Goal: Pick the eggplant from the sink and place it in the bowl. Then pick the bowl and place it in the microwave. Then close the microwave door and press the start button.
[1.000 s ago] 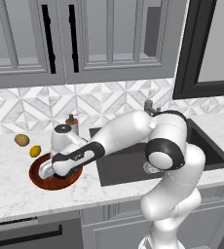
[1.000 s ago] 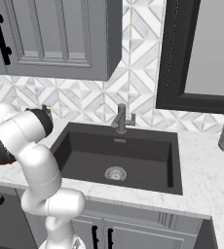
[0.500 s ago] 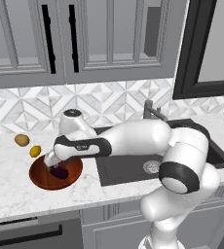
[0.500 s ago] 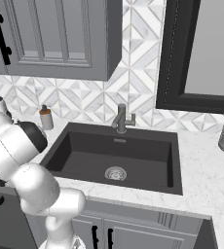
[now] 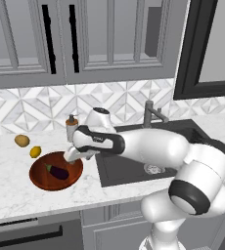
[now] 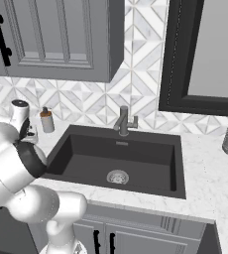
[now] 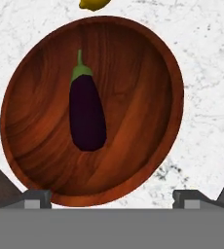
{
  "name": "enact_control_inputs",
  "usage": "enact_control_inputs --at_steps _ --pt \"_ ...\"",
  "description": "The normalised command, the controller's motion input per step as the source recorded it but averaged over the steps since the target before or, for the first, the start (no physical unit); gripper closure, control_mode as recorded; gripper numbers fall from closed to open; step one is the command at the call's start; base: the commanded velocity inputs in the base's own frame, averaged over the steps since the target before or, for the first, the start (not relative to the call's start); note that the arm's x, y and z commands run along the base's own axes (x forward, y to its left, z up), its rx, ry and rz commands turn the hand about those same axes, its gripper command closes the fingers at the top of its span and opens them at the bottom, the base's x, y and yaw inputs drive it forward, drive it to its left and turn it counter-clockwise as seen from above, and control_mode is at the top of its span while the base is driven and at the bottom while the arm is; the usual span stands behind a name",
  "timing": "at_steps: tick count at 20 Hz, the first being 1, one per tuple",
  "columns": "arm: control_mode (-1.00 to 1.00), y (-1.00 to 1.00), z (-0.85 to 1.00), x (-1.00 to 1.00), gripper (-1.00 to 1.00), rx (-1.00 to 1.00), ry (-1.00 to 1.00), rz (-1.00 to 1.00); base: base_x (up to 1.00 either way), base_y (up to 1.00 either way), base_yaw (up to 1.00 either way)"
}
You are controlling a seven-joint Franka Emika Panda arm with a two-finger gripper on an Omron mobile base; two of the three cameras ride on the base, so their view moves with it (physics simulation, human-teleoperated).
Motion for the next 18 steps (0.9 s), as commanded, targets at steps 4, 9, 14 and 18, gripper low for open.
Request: enact_control_inputs --at_steps 4,9,14,18 --pt "-1.0 -0.21 0.0 0.07 -1.0 0.02 0.15 -0.03 0.0 0.0 0.0" --pt "-1.0 -0.11 0.0 0.11 -1.0 0.0 0.19 -0.04 0.0 0.0 0.0" --pt "-1.0 -0.01 -0.17 0.14 -1.0 0.0 0.06 -0.04 0.0 0.0 0.0" --pt "-1.0 0.02 -0.33 0.24 -1.0 0.0 0.0 -0.01 0.0 0.0 0.0"
